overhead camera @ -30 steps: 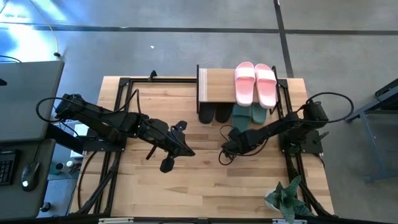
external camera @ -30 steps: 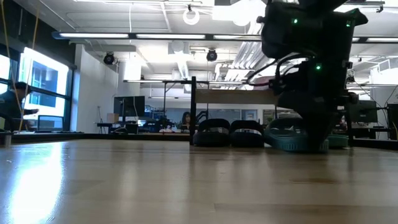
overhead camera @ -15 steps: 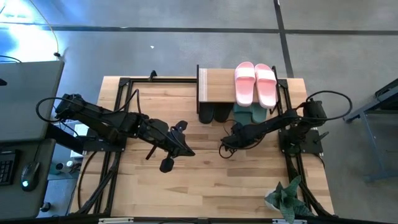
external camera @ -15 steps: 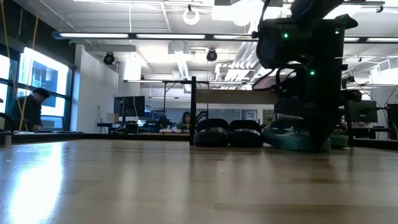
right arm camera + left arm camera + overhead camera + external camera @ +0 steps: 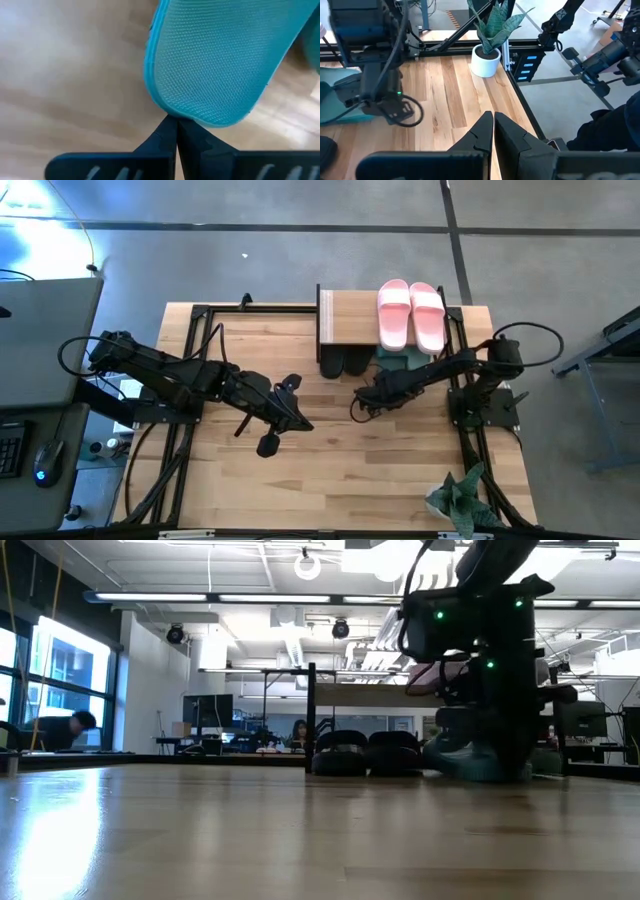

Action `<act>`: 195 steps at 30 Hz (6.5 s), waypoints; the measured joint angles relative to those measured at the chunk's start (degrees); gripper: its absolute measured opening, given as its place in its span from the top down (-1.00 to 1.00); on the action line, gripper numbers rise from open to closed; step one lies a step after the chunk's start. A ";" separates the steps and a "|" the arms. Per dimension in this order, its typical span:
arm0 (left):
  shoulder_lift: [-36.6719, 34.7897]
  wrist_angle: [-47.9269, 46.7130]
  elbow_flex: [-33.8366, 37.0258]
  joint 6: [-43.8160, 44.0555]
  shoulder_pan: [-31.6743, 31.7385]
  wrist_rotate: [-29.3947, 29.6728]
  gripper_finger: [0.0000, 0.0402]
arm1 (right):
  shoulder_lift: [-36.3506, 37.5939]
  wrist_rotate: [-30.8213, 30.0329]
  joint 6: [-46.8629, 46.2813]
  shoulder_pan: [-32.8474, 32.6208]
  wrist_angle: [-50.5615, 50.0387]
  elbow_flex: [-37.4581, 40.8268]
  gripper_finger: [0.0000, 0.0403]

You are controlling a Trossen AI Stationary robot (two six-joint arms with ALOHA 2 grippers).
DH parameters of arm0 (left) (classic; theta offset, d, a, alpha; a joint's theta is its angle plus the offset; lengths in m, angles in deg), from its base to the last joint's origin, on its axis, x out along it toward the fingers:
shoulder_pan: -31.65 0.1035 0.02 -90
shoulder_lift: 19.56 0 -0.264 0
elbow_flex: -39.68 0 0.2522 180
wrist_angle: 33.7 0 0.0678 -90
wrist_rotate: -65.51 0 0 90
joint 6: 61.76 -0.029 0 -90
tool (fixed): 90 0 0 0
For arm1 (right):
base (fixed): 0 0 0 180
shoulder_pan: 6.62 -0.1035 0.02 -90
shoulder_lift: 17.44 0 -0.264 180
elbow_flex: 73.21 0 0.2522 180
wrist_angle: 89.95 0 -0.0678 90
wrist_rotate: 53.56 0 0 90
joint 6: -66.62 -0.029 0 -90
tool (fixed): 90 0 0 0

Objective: Pick and place slides into the shelf
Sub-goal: Put the green slide under the shelf, then adjust the right green slide, then return to Home Position

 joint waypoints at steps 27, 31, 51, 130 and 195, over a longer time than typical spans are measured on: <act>0.01 0.20 -0.02 -1.28 0.04 0.61 0.98 | -0.09 -5.82 7.64 8.64 -0.05 0.04 1.00; 0.02 0.20 -0.02 -1.29 0.04 0.61 0.97 | -0.07 -6.50 7.72 9.08 -1.01 0.02 1.00; 0.02 0.02 -0.02 -1.73 0.04 0.61 0.97 | 0.00 -5.28 8.53 9.75 -2.00 0.00 1.00; 0.02 0.42 -0.02 -4.48 0.04 2.12 0.98 | 25.21 -20.02 -46.16 -8.42 7.76 29.27 1.00; 0.02 0.09 -0.02 -5.73 0.04 2.10 0.97 | 21.73 -4.94 -31.00 -14.67 4.22 12.53 1.00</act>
